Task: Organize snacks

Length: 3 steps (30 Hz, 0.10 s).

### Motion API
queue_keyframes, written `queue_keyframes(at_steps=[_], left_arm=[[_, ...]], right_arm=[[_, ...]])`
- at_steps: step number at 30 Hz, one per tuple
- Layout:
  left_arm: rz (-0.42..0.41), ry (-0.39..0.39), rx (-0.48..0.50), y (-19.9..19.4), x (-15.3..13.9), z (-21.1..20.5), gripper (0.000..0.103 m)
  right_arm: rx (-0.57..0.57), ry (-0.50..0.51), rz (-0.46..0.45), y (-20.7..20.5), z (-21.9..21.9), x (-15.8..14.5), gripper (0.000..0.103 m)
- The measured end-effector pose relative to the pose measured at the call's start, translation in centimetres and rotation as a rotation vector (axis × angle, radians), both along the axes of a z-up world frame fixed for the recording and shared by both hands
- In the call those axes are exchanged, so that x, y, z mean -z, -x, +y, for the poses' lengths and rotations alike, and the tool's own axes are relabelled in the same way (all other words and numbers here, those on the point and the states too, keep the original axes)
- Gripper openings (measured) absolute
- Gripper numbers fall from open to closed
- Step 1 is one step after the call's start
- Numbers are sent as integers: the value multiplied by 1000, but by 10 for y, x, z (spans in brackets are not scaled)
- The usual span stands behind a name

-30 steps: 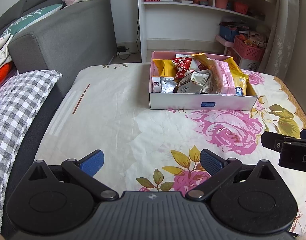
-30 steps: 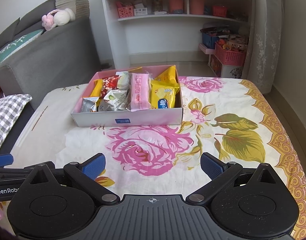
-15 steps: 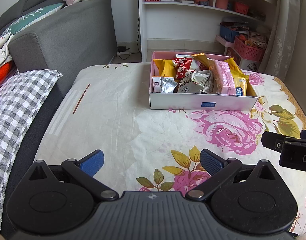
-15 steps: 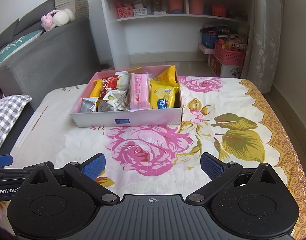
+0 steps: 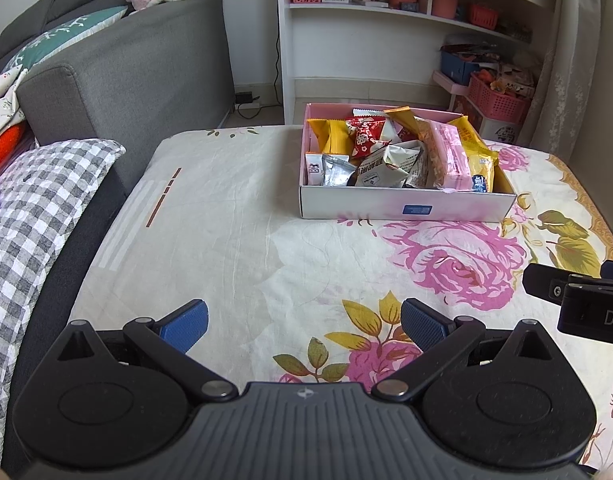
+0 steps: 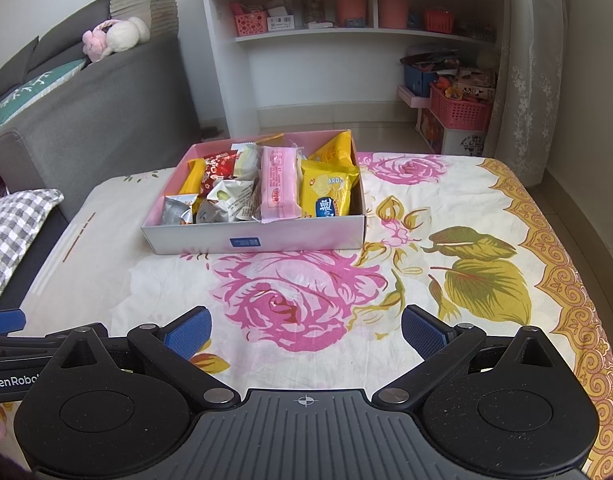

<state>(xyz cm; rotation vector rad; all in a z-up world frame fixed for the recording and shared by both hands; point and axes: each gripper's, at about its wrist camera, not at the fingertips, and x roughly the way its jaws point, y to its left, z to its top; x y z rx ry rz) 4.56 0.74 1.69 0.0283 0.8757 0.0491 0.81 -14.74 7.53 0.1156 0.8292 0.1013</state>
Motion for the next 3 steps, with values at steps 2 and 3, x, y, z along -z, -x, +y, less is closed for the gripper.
queue_keyframes(at_steps=[2,3], left_arm=[[-2,-3,-2,1,-1,-1,103],[-2,-3,-4,1,-1,-1,103]], right_arm=[[-1,0,0,0,0,0,102],[-1,0,0,0,0,0,102]])
